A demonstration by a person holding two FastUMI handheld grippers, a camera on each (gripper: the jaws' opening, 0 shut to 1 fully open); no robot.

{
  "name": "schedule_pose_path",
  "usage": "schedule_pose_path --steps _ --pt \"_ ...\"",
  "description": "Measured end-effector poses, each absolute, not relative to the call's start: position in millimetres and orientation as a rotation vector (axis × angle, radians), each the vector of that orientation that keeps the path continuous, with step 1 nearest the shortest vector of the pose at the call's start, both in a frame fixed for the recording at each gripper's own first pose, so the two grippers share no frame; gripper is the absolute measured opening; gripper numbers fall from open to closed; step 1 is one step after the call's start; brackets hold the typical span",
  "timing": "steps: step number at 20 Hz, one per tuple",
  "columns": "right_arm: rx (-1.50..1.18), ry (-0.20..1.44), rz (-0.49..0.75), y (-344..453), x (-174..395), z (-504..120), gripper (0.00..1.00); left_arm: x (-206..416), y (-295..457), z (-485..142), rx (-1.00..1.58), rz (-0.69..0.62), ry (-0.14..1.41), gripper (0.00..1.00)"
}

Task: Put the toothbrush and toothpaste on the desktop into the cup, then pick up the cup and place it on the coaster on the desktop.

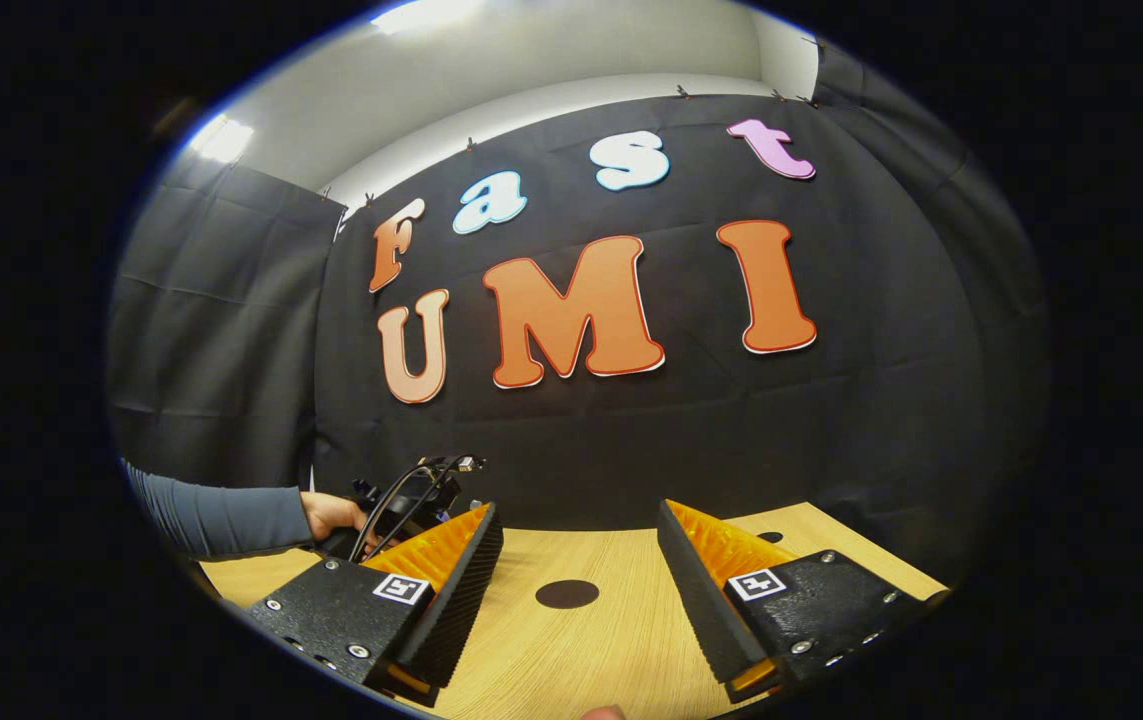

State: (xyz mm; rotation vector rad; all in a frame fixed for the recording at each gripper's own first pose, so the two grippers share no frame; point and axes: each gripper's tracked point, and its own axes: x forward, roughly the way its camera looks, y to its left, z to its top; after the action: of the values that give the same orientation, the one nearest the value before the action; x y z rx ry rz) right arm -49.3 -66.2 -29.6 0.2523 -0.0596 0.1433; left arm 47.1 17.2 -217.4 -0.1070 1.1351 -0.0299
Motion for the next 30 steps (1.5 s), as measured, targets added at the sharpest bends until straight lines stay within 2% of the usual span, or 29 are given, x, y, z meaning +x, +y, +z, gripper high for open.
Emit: schedule_pose_path --steps 7,14,22,29,30 --pt "0.319 -0.05 0.109 -80 -56 -33 0.93 64 16 -193 -0.095 -0.077 1.054 0.22" --pt "0.307 -0.039 0.062 -98 -67 -38 0.93 68 14 -196 -0.061 -0.177 1.011 0.22" --pt "0.281 -0.014 0.035 -110 -77 -44 0.93 66 14 -191 -0.025 -0.273 1.036 0.22" --pt "0.268 0.012 0.016 -116 -79 -55 0.93 65 17 -183 0.003 -0.295 1.089 0.22" --pt "0.269 0.015 0.016 -117 -78 -57 0.94 66 18 -178 0.003 -0.291 1.08 0.14"
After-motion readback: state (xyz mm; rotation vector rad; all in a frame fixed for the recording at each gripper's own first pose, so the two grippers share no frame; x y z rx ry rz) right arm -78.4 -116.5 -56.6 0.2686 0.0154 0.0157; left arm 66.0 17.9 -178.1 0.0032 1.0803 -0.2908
